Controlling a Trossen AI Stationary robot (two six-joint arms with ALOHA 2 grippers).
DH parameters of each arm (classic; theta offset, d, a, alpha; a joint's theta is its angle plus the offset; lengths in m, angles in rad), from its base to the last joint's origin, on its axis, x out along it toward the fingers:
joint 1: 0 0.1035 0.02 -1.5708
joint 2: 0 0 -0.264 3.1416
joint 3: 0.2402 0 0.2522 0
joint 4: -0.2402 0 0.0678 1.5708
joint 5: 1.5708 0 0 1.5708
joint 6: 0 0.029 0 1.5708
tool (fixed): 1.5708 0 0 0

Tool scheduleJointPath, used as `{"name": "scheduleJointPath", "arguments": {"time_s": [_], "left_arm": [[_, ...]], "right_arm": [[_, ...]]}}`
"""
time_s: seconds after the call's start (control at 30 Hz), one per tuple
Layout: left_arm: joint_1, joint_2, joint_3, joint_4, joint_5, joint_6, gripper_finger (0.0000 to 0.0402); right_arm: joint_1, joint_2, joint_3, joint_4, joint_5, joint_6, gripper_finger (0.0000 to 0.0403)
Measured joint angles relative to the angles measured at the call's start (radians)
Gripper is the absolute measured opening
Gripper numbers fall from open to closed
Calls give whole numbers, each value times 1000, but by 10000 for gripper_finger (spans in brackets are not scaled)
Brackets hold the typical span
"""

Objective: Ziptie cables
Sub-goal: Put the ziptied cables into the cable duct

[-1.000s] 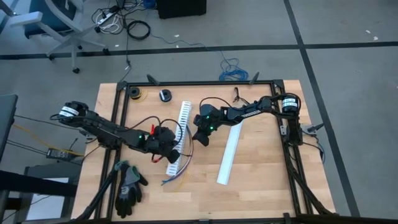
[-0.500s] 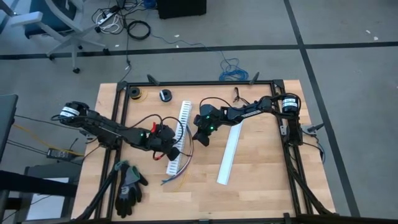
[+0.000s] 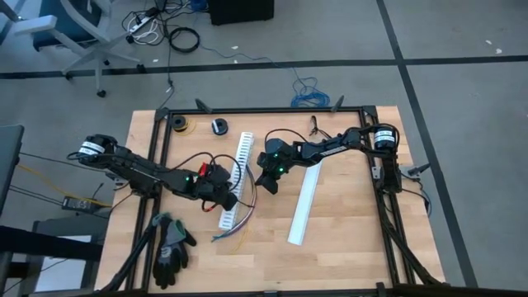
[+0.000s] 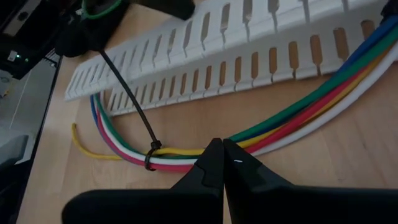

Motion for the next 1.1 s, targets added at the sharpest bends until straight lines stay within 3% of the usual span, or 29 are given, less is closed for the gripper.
{"name": "scheduleJointPath", "arguments": {"time_s": [0.17, 0.3, 0.53, 1.1], "left_arm": [[-4, -1, 0, -55, -26, -46, 19], [-3, 21, -26, -169, 31, -91, 19], [-14, 18, -66, -127, 17, -172, 19], [-82, -268, -52, -243, -205, -142, 19]], "right_arm": [[0, 0, 0, 0, 0, 0, 0], [0, 0, 0, 0, 0, 0, 0], [0, 0, 0, -3, 2, -6, 0], [-49, -8, 1, -34, 29, -26, 0]]}}
